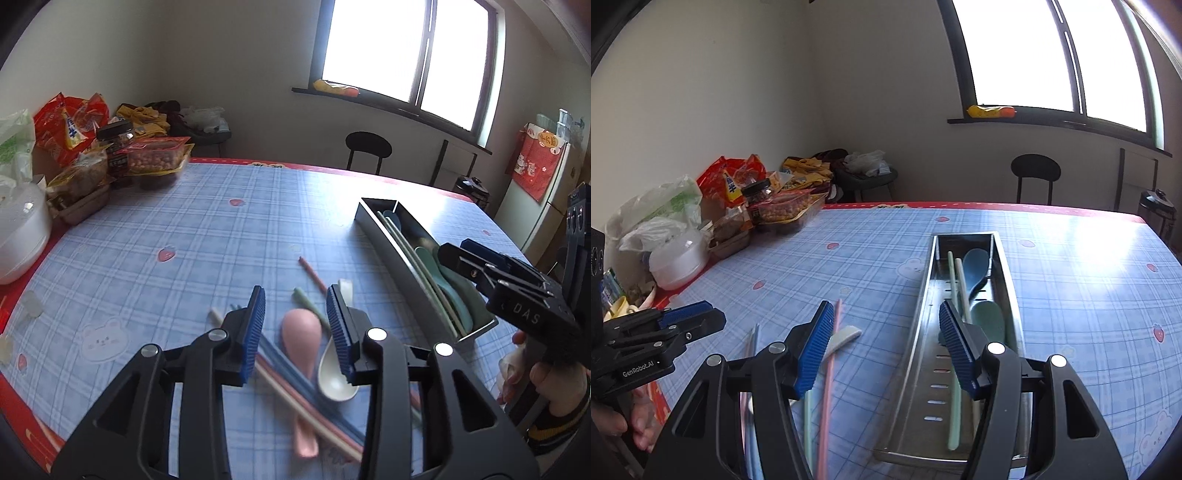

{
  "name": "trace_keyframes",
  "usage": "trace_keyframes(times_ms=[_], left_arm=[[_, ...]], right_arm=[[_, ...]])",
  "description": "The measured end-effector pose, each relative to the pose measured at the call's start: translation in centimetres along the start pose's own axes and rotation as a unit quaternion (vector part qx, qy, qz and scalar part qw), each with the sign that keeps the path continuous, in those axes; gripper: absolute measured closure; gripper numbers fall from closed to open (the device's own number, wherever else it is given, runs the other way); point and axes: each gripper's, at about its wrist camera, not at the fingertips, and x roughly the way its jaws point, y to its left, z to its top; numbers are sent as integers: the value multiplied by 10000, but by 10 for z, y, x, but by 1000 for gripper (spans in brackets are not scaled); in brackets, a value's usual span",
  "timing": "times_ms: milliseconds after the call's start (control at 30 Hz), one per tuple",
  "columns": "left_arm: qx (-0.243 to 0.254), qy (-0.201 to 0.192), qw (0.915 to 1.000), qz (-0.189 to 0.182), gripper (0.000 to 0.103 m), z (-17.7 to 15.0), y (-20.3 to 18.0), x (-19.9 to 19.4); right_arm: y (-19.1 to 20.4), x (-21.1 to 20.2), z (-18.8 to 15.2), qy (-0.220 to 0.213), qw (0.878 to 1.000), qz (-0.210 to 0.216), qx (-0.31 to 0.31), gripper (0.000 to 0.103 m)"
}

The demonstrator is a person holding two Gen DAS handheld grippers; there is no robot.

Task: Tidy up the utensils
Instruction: 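Move both open tools back over the remaining utensil pile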

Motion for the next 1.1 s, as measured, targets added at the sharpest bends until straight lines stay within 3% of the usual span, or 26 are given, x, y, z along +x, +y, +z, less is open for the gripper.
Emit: trace_keyframes(times_ms=[67, 133, 200, 300, 367, 433, 600, 800, 833, 1100], left_arm=[[0, 33, 10000, 44, 47, -9, 10, -8], [63, -26, 9999, 103, 38, -16, 16, -18], [133, -77, 9998, 146, 22, -21, 20, -26], [195, -125, 9997, -20, 19, -28, 26, -39], [221, -134, 9996, -97, 19, -32, 29, -44], [220, -142, 9995, -196, 10, -36, 32, -47], [205, -14, 9992, -350, 10, -49, 39, -42], [295, -51, 9990, -334, 18, -57, 42, -37], [282, -46, 9990, -347, 22, -56, 43, -36], [356, -126, 9981, -485, 25, -61, 44, -31]], right_arm=[[7, -3, -1, -47, 10000, 4, -72, 38], [15, -8, -2, -72, 9999, -28, -129, 29], [19, -15, -5, -99, 9999, -35, -116, 29], [23, -25, -11, -61, 9999, 21, -86, 17], [27, -32, -18, -31, 9999, -57, -123, 17], [30, -37, -24, 30, 9999, -70, -121, 17], [35, -46, -38, 181, 9998, 50, -74, 19], [48, -38, -49, 510, 9982, 279, -129, 47], [50, -35, -51, 577, 9977, 338, -105, 49], [67, -23, -68, 980, 9931, 609, -221, 52]])
